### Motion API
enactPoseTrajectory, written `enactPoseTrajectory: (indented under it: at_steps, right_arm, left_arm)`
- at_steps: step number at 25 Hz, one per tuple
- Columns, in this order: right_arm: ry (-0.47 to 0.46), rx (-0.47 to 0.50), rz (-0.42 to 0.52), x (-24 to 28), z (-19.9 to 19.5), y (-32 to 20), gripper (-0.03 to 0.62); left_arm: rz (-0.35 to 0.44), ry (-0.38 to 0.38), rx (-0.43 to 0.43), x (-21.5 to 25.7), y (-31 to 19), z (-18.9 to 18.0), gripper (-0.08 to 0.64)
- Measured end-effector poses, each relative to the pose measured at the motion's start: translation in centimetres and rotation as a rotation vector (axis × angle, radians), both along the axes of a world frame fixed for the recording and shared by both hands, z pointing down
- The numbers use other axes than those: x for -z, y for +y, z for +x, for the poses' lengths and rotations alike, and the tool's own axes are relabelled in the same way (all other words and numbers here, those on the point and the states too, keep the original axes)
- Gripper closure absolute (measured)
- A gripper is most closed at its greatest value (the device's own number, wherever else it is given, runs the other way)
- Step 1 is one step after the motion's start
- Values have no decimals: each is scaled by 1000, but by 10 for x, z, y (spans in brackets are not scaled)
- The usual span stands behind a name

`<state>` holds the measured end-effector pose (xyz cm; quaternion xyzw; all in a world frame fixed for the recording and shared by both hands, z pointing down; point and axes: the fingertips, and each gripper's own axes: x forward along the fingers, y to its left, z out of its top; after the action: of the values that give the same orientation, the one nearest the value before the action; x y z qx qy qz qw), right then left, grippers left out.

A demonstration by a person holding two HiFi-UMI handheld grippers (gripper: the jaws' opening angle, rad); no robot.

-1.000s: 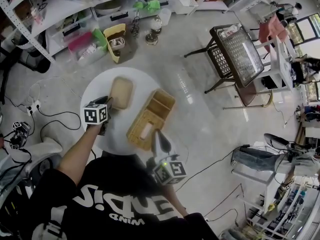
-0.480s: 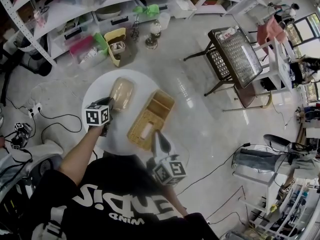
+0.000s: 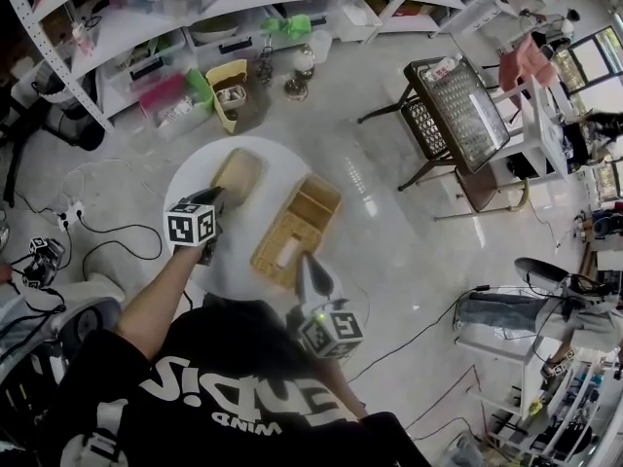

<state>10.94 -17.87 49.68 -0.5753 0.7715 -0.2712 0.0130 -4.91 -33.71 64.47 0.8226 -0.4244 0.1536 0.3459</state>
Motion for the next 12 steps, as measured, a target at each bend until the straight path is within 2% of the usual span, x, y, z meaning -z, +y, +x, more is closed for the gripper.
enactPoseTrajectory:
  at_steps: [6, 12]
  right_arm:
    - [19, 18, 23, 6, -1, 8, 592]
    - [20, 33, 47, 16, 10, 16, 592]
  left_arm:
    - [82, 32, -10, 40, 4, 4, 522]
    - [209, 1, 20, 97, 19, -1, 522]
